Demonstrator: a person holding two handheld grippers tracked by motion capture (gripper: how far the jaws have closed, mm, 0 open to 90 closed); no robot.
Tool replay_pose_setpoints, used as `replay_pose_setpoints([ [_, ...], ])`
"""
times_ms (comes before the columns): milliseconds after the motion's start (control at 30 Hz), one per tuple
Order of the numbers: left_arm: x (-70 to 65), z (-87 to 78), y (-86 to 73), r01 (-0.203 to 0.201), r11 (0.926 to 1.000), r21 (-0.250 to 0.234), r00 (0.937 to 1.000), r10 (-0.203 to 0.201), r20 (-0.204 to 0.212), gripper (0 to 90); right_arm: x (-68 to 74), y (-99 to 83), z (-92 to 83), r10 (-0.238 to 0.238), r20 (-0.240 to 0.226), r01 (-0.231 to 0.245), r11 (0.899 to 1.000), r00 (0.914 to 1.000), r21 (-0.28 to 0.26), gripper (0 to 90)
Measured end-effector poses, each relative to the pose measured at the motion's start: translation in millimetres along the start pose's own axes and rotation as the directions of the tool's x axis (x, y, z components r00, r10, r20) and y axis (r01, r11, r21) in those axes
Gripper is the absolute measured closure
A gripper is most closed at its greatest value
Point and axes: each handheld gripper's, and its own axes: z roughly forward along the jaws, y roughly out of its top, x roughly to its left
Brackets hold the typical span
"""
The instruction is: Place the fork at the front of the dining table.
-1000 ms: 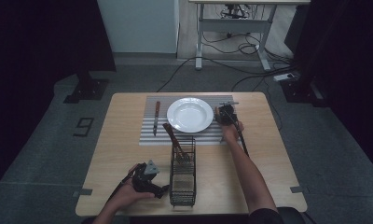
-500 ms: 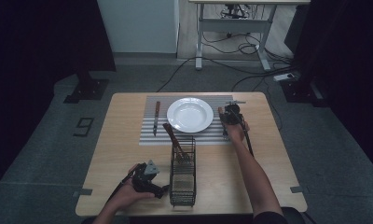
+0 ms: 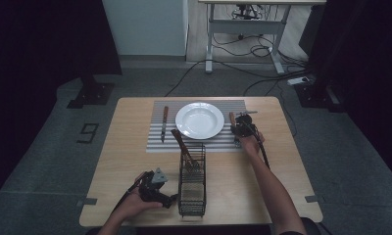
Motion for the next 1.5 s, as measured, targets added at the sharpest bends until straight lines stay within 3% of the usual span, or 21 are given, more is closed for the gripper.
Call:
replay_pose_setpoints([
  [133,0.0,0.0,0.0,0.0,1.0,0.0,1.0,0.0,0.0,0.0,1.5,1.7,2.6,-0.007,0.013,0.007,1.0,0.9999,-0.01,75.7],
  [167,0.0,0.0,0.0,0.0,1.0,0.0,1.0,0.0,0.0,0.0,-0.1,2.5,5.1,0.01,0.012,-0.009,1.0,0.9999,-0.022,76.4],
  [400,-0.1,-0.1,-0.1,0.0,1.0,0.0,1.0,0.0,0.0,0.0,-4.5,13.8,13.6,0.024,0.017,-0.024,1.0,0.9996,-0.001,77.0],
  [500,0.0,-0.1,-0.1,-0.001,1.0,0.0,1.0,0.001,0.001,0.0,-8.9,20.6,18.6,0.066,0.011,-0.066,0.998,0.9977,0.012,77.1],
  [733,-0.1,-0.1,-0.1,0.0,1.0,0.0,1.0,0.0,0.001,0.0,-12.4,20.9,21.7,0.097,0.015,-0.097,0.995,0.9952,-0.011,76.3],
  [867,0.0,-0.1,-0.1,-0.001,1.0,0.0,1.0,0.001,0.001,0.0,-14.3,20.6,20.8,0.111,-0.008,-0.111,0.994,0.9938,-0.021,70.5],
  [900,-0.1,-0.1,-0.1,-0.001,1.0,0.0,1.0,0.001,0.001,0.0,-16.3,20.8,18.0,0.14,-0.031,-0.141,0.99,0.9896,-0.031,67.7],
  [1000,0.0,-0.1,-0.1,-0.001,1.0,0.0,1.0,0.001,0.001,0.0,-19.0,20.9,12.6,0.168,-0.067,-0.17,0.985,0.9836,-0.037,66.3],
  [1067,0.0,-0.1,-0.1,-0.001,1.0,0.0,1.0,0.001,0.002,0.0,-20.1,18.3,5.0,0.146,-0.073,-0.15,0.987,0.9866,-0.055,66.3],
  [1100,-0.1,-0.1,-0.1,-0.001,1.0,0.0,1.0,0.001,0.001,0.0,-21.0,14.2,-3.6,0.113,-0.057,-0.116,0.991,0.992,-0.059,64.7],
  [1233,-0.2,-0.1,0.0,0.0,1.0,0.0,1.0,0.0,0.0,0.0,-23.9,2.3,-16.0,0.088,-0.07,-0.091,0.995,0.9937,-0.037,59.9],
  [1500,-0.4,-0.1,0.0,0.0,1.0,0.001,1.0,0.0,-0.001,0.0,-25.3,-17.6,-20.5,0.056,-0.083,-0.056,0.998,0.9949,0.011,58.9],
])
